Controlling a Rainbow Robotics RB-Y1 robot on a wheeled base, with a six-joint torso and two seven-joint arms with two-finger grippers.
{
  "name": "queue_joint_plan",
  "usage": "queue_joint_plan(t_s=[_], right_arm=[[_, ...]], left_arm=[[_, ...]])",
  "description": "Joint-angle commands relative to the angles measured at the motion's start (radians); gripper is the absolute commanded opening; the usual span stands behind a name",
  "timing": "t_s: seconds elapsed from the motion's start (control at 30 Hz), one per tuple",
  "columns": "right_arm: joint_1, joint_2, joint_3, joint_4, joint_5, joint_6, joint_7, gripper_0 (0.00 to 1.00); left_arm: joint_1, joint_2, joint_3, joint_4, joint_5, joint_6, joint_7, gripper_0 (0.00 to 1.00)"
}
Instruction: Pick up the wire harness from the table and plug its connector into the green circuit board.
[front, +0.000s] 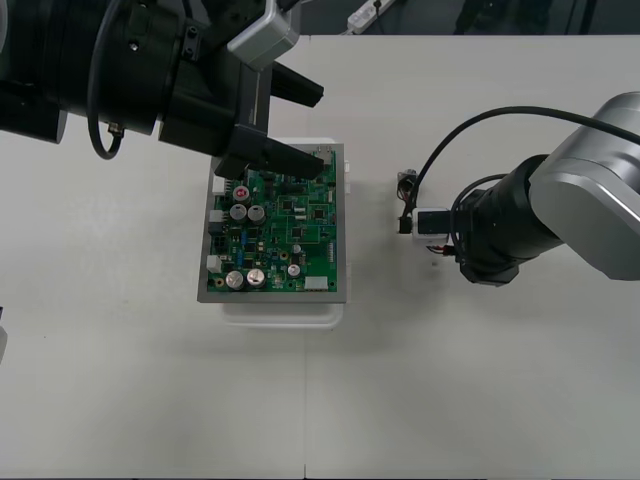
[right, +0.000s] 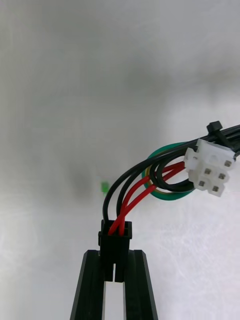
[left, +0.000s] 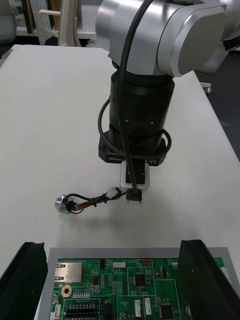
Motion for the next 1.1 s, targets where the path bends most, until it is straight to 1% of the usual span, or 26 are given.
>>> queue_joint_plan(t_s=[0.03,0.2,0.37,0.67,1.1], right_arm=[[-0.026,-0.073,-0.031,-0.069,-0.024,-0.004,-0.027,0.00],[-0.026,-0.109,-0.063,-0.085,-0.082,-0.004,-0.029,0.00],[-0.026,-0.129,-0.126,-0.085,-0.167,-0.004,-0.022,0.00],[-0.026,-0.175,-0.160,-0.135,-0.231,-0.004,-0.033,0.00],[-0.026,-0.173,-0.247,-0.158,-0.403,-0.004,-0.056,0.00]], left_arm=[[-0.010,-0.034,-0.035,-0.016,0.015,0.031,-0.034,0.76],[-0.013,-0.033,-0.034,-0.016,0.016,0.028,-0.034,0.77],[-0.013,-0.033,-0.026,-0.014,0.016,0.028,-0.033,0.76],[-0.013,-0.031,-0.005,-0.016,0.021,0.028,-0.028,0.77],[-0.013,0.006,0.021,-0.014,0.059,0.028,-0.019,0.76]])
